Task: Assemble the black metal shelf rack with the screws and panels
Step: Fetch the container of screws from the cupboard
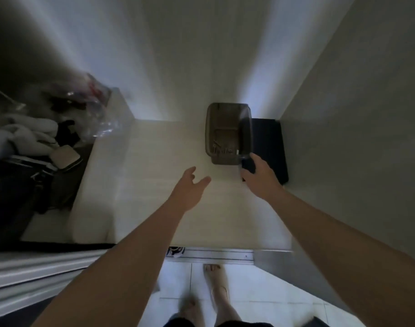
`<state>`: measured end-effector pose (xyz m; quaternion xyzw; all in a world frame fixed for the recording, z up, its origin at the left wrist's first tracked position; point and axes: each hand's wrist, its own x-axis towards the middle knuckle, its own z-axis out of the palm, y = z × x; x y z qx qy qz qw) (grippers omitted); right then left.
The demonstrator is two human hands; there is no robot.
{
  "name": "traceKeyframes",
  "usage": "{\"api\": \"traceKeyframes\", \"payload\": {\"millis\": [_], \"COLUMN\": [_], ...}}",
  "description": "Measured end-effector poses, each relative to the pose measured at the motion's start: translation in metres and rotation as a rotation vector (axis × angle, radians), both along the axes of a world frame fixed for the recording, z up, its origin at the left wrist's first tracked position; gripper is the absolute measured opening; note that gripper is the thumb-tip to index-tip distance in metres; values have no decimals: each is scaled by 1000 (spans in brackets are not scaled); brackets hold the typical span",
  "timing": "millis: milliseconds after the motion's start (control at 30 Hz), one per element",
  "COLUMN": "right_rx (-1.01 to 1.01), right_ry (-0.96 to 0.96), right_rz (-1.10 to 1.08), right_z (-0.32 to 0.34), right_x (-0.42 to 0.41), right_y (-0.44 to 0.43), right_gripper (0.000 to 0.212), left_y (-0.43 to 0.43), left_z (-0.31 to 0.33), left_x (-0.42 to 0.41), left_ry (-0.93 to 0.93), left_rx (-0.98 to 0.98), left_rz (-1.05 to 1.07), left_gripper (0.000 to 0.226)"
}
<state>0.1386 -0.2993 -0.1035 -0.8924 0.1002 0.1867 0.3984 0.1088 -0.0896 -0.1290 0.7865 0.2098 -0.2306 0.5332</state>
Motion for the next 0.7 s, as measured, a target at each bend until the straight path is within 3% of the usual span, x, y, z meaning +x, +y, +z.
{"api": "traceKeyframes", "payload": {"millis": [133, 300, 400, 600, 700], "right_rx": [61, 142, 222, 420, 472], "right_ry": [45, 185, 244, 286, 322], "right_rz": [-89, -216, -283, -380, -403], "right_z": [-19, -35, -44, -45, -40], "right_x": [40, 78, 89, 87, 77], "right_y": [-1, -6, -7, -4, 0], "right_gripper": [47, 70, 54, 45, 22], "left_y": [-9, -16, -22, -33, -32], "left_z": [-21, -41, -54, -63, -58], "left_x": [43, 93, 115, 131, 126], "left_ry": [68, 134, 139, 84, 62], "left_rx": [-68, -161, -187, -166, -146], "left_rz": [80, 187, 230, 239, 305], "left_gripper": [75, 76, 72, 22, 6]}}
